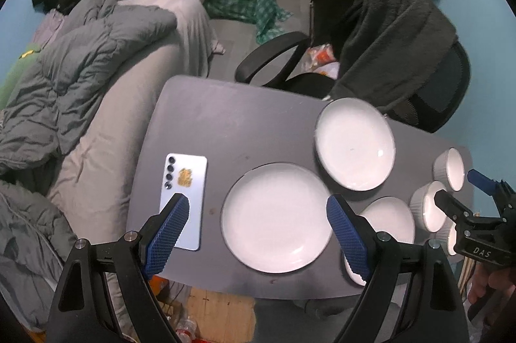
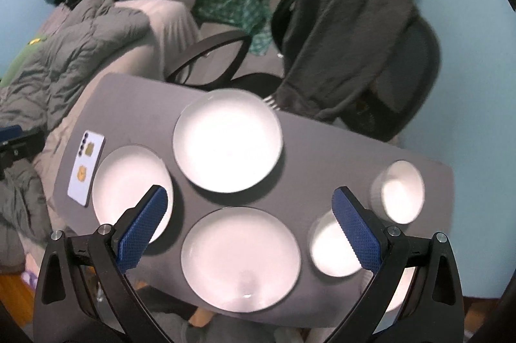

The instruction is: Organize plates and bowls

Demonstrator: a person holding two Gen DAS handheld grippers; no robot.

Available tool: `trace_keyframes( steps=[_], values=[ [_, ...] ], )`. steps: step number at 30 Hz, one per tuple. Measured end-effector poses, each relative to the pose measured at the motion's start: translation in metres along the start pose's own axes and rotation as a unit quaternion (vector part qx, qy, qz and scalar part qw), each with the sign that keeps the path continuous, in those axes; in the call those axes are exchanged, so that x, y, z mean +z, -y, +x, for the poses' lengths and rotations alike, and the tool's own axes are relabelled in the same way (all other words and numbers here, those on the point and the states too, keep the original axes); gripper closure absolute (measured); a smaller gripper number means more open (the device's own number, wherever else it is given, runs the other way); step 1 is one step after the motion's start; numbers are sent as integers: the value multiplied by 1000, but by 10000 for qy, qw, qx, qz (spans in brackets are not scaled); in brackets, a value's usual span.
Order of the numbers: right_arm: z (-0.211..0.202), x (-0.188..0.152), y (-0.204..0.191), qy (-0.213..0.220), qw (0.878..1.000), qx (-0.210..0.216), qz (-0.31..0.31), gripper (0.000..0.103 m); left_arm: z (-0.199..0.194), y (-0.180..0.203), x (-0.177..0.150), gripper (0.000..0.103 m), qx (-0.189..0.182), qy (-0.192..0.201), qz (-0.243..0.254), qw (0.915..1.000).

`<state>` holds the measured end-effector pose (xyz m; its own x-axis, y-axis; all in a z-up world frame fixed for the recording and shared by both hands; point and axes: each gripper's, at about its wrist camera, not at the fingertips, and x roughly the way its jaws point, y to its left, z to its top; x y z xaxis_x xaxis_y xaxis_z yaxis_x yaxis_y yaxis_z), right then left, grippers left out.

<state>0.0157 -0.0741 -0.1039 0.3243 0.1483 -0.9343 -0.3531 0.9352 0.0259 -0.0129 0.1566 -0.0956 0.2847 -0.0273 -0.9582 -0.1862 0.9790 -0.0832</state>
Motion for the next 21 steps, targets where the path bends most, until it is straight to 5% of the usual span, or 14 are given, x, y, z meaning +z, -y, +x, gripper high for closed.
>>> trace_keyframes(
  steps=[10, 21],
  values=[
    [54, -11, -40, -567, 9955, 746, -133, 3, 40, -25, -17, 15, 101, -173, 233, 9995],
    [101, -17, -62, -941, 9909, 941, -192, 11, 86, -39, -37, 15, -3, -498, 449, 9977]
  ],
)
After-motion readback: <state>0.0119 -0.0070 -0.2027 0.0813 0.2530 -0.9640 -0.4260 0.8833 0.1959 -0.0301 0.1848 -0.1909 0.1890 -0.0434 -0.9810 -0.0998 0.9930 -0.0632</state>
